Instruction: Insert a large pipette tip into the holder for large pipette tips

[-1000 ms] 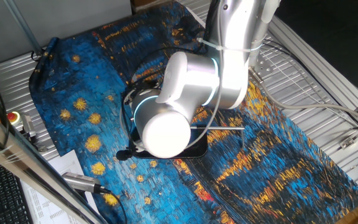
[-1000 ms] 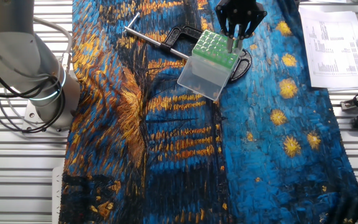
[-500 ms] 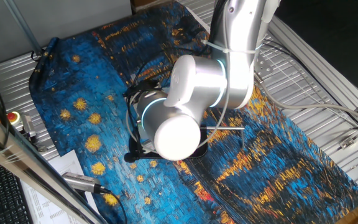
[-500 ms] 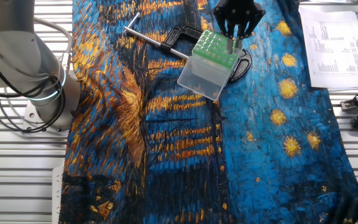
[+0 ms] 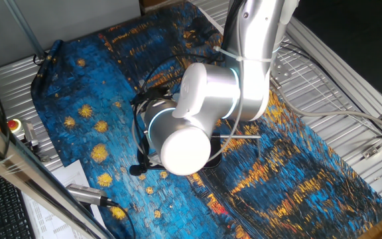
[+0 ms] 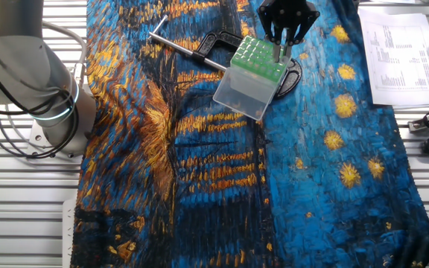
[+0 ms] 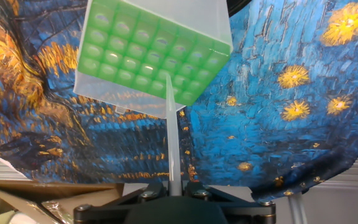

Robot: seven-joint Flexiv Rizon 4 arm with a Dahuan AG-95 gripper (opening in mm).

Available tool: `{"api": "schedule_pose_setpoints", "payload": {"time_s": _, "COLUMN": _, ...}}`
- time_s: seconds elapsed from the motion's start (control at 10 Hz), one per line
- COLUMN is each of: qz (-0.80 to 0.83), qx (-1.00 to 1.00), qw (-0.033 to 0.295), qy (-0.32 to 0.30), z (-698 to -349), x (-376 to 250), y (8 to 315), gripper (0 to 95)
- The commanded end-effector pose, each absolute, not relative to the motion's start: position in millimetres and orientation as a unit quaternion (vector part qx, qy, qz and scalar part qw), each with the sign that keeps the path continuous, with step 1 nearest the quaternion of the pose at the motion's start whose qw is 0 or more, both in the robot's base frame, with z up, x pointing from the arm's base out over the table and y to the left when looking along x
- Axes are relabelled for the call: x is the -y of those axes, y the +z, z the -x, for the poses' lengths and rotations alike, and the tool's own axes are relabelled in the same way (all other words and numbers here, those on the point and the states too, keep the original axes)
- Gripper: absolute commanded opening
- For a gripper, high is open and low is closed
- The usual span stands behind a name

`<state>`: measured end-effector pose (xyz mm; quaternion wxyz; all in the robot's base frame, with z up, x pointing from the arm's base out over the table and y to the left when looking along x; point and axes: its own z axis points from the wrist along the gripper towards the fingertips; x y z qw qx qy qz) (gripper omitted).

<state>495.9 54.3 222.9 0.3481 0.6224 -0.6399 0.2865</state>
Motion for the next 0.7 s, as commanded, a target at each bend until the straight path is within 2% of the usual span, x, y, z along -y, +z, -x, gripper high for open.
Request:
{"api": "schedule_pose_setpoints", "payload": {"time_s": 0.1, "qz": -0.62, "qx": 0.642, "qw": 0.349, "qy": 0.287, "z": -496.9, "x": -54.6, "y": 222.7, "gripper": 0.0}}
{"api": "schedule_pose_setpoints", "payload": {"time_s": 0.7, "qz": -0.613, "qx": 0.638, "qw": 0.346, "qy": 0.312, "z": -498.3, "x": -56.7, "y": 224.2, "gripper": 0.0}}
